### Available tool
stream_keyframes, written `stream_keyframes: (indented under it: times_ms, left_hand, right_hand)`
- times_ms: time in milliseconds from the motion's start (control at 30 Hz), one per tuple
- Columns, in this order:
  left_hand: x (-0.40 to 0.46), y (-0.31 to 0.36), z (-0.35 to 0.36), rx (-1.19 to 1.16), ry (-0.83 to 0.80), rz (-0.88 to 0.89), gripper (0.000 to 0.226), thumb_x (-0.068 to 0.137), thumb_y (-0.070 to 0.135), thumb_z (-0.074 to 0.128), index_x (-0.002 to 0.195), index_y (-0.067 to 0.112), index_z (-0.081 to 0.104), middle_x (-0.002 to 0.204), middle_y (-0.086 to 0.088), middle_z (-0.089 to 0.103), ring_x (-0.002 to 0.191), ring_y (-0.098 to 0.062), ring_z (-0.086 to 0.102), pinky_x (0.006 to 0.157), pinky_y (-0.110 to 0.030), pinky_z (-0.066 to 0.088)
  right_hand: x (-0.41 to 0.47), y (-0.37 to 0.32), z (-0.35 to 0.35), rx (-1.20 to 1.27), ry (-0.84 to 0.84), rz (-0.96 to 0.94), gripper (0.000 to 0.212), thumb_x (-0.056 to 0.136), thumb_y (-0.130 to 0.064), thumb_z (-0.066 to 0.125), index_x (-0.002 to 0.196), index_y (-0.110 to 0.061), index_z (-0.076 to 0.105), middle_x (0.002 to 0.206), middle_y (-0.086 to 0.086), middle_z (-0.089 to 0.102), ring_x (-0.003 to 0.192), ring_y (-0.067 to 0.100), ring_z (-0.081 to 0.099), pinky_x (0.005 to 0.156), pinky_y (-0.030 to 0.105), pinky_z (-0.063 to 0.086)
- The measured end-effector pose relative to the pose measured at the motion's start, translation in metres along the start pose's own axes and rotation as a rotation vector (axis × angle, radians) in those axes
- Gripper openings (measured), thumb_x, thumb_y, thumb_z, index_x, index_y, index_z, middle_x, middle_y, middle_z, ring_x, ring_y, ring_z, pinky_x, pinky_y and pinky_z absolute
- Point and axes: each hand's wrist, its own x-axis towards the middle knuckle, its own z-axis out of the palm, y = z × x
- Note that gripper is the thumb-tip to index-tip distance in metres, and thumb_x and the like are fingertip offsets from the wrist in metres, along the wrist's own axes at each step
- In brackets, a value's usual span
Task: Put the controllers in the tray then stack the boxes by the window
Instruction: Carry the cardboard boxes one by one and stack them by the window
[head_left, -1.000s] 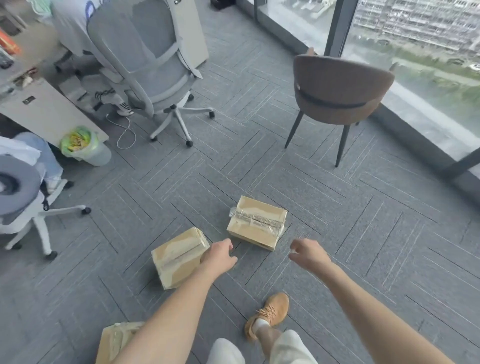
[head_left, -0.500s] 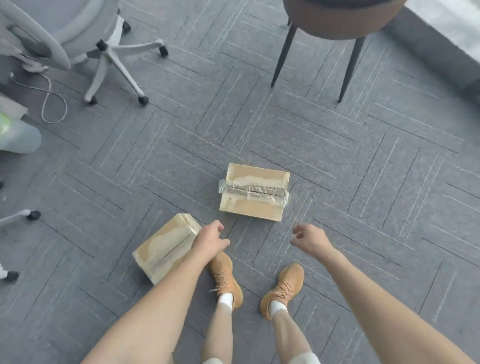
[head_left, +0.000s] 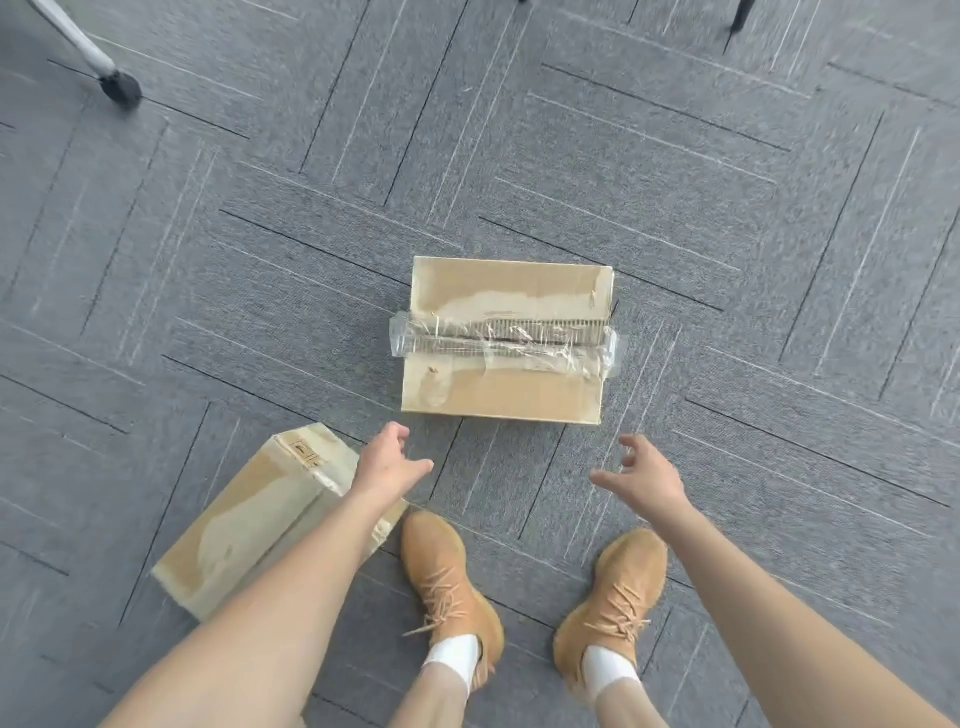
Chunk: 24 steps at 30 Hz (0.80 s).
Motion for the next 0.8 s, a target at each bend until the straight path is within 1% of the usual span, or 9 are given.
stream_keyframes:
  times_ms: [233, 333, 400, 467, 567, 633, 733, 767, 800]
  left_hand:
    - [0.09, -0.024, 0.048, -0.1, 0.038, -0.096, 0.101, 0.073, 0.037, 0.083, 0.151, 0.011, 0.025, 0.149, -0.01, 0.045, 0.134, -0.028, 0.046, 0.109, -0.043, 0.04]
    - [0.12, -0.028, 0.063, -0.151, 0.079, -0.061, 0.086, 0.072, 0.036, 0.085, 0.142, 0.011, 0.042, 0.14, -0.009, 0.054, 0.13, -0.028, 0.05, 0.102, -0.036, 0.041]
    - [0.135, -0.031, 0.069, -0.285, 0.095, -0.02, 0.074, 0.071, 0.028, 0.087, 0.135, 0.012, 0.053, 0.133, -0.005, 0.06, 0.125, -0.026, 0.054, 0.1, -0.032, 0.041]
    - [0.142, -0.03, 0.072, -0.448, 0.097, 0.006, 0.071, 0.071, 0.017, 0.087, 0.134, 0.012, 0.054, 0.127, -0.001, 0.063, 0.119, -0.02, 0.057, 0.1, -0.028, 0.04]
    - [0.148, -0.024, 0.072, -0.672, 0.072, 0.048, 0.075, 0.072, 0.002, 0.083, 0.138, 0.012, 0.049, 0.126, 0.002, 0.059, 0.116, -0.014, 0.053, 0.1, -0.022, 0.034]
    - [0.145, -0.02, 0.071, -0.67, 0.065, 0.092, 0.074, 0.073, 0.001, 0.082, 0.138, 0.013, 0.049, 0.126, 0.001, 0.059, 0.115, -0.012, 0.052, 0.098, -0.019, 0.035]
    - [0.136, -0.012, 0.059, -0.634, 0.054, 0.139, 0.069, 0.074, 0.001, 0.081, 0.134, 0.014, 0.05, 0.124, 0.0, 0.06, 0.113, -0.012, 0.052, 0.084, -0.005, 0.042]
    - [0.132, -0.008, 0.053, -0.598, 0.047, 0.156, 0.066, 0.074, 0.005, 0.083, 0.131, 0.015, 0.052, 0.121, 0.002, 0.06, 0.112, -0.012, 0.053, 0.086, -0.006, 0.042]
    - [0.13, -0.005, 0.047, -0.543, 0.049, 0.166, 0.065, 0.072, 0.012, 0.085, 0.128, 0.016, 0.053, 0.119, 0.004, 0.06, 0.112, -0.012, 0.054, 0.093, -0.013, 0.042]
  right_hand:
    - [0.093, 0.021, 0.031, 0.105, 0.061, -0.056, 0.105, 0.071, -0.033, 0.088, 0.155, -0.023, 0.026, 0.144, 0.01, 0.05, 0.124, 0.025, 0.056, 0.101, 0.047, 0.049]
    - [0.122, 0.027, 0.044, 0.116, 0.049, -0.11, 0.11, 0.066, -0.035, 0.09, 0.154, -0.028, 0.025, 0.143, 0.007, 0.051, 0.123, 0.025, 0.055, 0.102, 0.052, 0.048]
    - [0.136, 0.029, 0.051, 0.157, 0.039, -0.166, 0.107, 0.065, -0.032, 0.091, 0.152, -0.029, 0.028, 0.141, 0.001, 0.053, 0.124, 0.024, 0.054, 0.102, 0.052, 0.047]
    - [0.144, 0.029, 0.057, 0.204, 0.057, -0.221, 0.101, 0.066, -0.025, 0.09, 0.149, -0.031, 0.032, 0.133, -0.01, 0.056, 0.121, 0.016, 0.053, 0.103, 0.048, 0.044]
    - [0.152, 0.025, 0.064, 0.298, 0.068, -0.304, 0.096, 0.062, -0.032, 0.092, 0.142, -0.04, 0.038, 0.128, -0.017, 0.061, 0.119, 0.013, 0.057, 0.104, 0.05, 0.046]
    - [0.153, 0.025, 0.067, 0.388, 0.081, -0.314, 0.093, 0.063, -0.028, 0.092, 0.141, -0.035, 0.042, 0.127, -0.014, 0.062, 0.115, 0.009, 0.061, 0.102, 0.043, 0.051]
    - [0.141, 0.015, 0.058, 0.474, 0.086, -0.368, 0.082, 0.069, -0.02, 0.089, 0.136, -0.031, 0.044, 0.115, -0.02, 0.062, 0.096, -0.017, 0.058, 0.086, 0.009, 0.051]
    - [0.137, 0.011, 0.053, 0.487, 0.074, -0.39, 0.084, 0.069, -0.022, 0.088, 0.138, -0.032, 0.041, 0.111, -0.024, 0.059, 0.093, -0.018, 0.056, 0.086, 0.008, 0.048]
    - [0.131, 0.005, 0.046, 0.497, 0.063, -0.41, 0.094, 0.066, -0.028, 0.088, 0.144, -0.032, 0.037, 0.111, -0.026, 0.058, 0.097, -0.014, 0.055, 0.093, 0.017, 0.047]
